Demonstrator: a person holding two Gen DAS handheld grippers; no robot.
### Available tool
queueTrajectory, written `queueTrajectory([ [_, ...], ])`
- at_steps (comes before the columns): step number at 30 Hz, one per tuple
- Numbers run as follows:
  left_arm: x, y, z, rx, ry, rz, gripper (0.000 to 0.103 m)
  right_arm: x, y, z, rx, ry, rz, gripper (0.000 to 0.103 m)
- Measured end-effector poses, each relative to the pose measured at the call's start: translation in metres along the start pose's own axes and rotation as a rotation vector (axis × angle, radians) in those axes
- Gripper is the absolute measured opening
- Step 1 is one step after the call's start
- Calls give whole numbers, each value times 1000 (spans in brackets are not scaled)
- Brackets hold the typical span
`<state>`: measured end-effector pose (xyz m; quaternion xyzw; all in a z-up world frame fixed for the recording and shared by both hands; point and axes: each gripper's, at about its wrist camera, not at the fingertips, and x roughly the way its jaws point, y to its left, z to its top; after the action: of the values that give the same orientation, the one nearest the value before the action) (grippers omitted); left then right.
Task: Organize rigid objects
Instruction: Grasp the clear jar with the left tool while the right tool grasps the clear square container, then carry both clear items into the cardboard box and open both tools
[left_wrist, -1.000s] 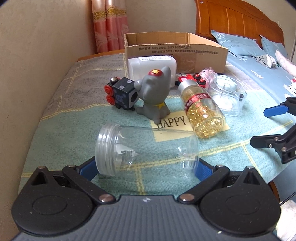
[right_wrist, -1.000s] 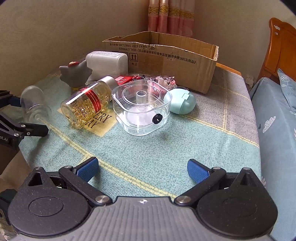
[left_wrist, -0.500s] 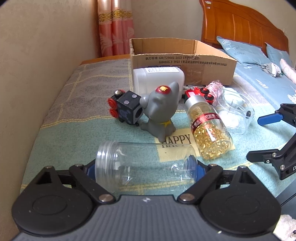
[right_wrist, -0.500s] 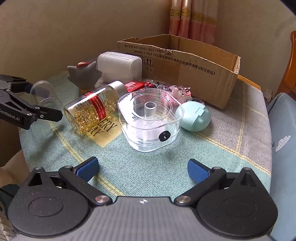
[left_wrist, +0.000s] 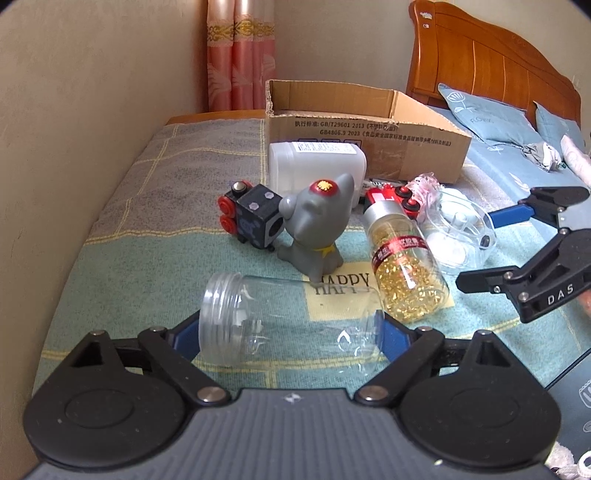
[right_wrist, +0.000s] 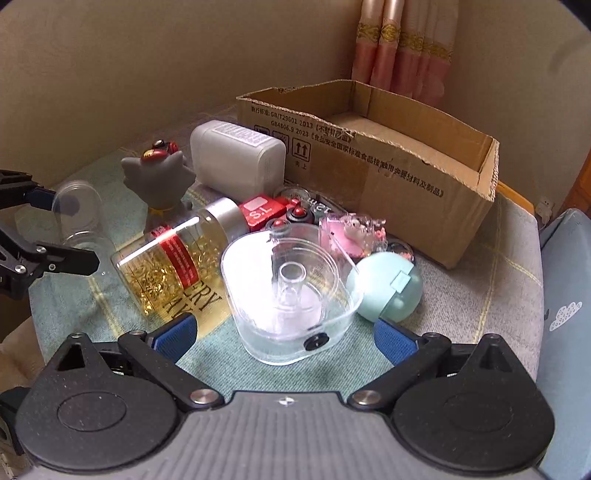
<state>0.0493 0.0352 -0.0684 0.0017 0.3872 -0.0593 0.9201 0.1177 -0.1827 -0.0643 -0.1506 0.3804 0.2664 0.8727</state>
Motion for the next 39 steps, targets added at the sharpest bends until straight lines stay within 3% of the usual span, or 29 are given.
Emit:
queueTrajectory([
  [7, 2, -1, -1, 16, 7, -14, 91, 9, 3, 9, -76, -1, 0, 103],
  [14, 2, 0, -1, 20, 12, -5, 92, -6, 16, 2, -93, 51, 106, 103],
  [19, -1, -1, 0, 25, 21, 15, 93, -3, 17, 8, -127, 32, 42, 103],
  [27, 2, -3, 2, 29, 42, 40, 94, 17, 15, 20, -143, 38, 48, 103],
  [35, 1, 0, 8, 26, 42, 32, 92, 17, 21, 19, -126, 58, -1, 81],
  [39, -4, 0, 15, 36, 48, 24, 91, 13, 19, 20, -77, 90, 2, 81],
])
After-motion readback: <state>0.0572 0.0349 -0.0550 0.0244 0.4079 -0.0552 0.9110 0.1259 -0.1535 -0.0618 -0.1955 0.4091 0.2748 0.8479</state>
